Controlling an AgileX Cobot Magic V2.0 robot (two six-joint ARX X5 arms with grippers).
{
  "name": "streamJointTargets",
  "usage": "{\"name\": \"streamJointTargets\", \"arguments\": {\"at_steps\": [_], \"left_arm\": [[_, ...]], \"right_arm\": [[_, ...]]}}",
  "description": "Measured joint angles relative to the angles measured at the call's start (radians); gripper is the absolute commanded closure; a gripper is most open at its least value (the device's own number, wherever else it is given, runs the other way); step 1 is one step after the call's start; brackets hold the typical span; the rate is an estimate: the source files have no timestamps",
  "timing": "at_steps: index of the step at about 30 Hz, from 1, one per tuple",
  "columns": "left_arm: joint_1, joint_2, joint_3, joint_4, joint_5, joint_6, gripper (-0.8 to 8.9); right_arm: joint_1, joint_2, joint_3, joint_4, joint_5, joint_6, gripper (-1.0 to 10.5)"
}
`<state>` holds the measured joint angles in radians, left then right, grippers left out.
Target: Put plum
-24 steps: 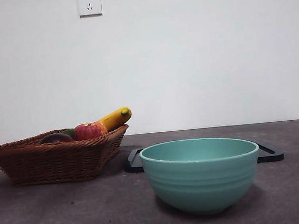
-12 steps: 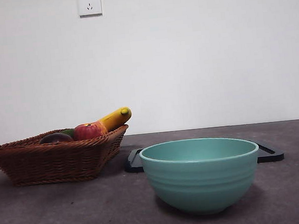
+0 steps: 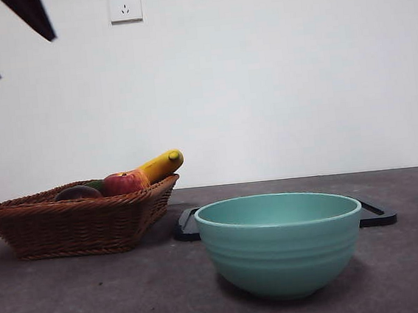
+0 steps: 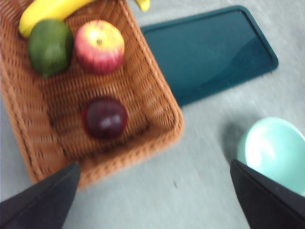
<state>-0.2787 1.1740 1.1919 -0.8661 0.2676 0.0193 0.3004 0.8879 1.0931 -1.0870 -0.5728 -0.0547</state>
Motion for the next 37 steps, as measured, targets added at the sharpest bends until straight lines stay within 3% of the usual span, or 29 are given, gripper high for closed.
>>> {"name": "streamJointTargets", "arguments": {"at_steps": [14,37], "left_arm": [[-0.008,0.338,0.104,0.093,-0.082,-0.006,3.24],[-0.011,0.604,0.105,0.167,-0.117,0.035,3.24]], "right_arm": [[0.0,0.0,0.0,0.0,0.0,0.0,5.4],[0.0,0.0,0.0,0.006,0.0,0.0,5.4]]}}
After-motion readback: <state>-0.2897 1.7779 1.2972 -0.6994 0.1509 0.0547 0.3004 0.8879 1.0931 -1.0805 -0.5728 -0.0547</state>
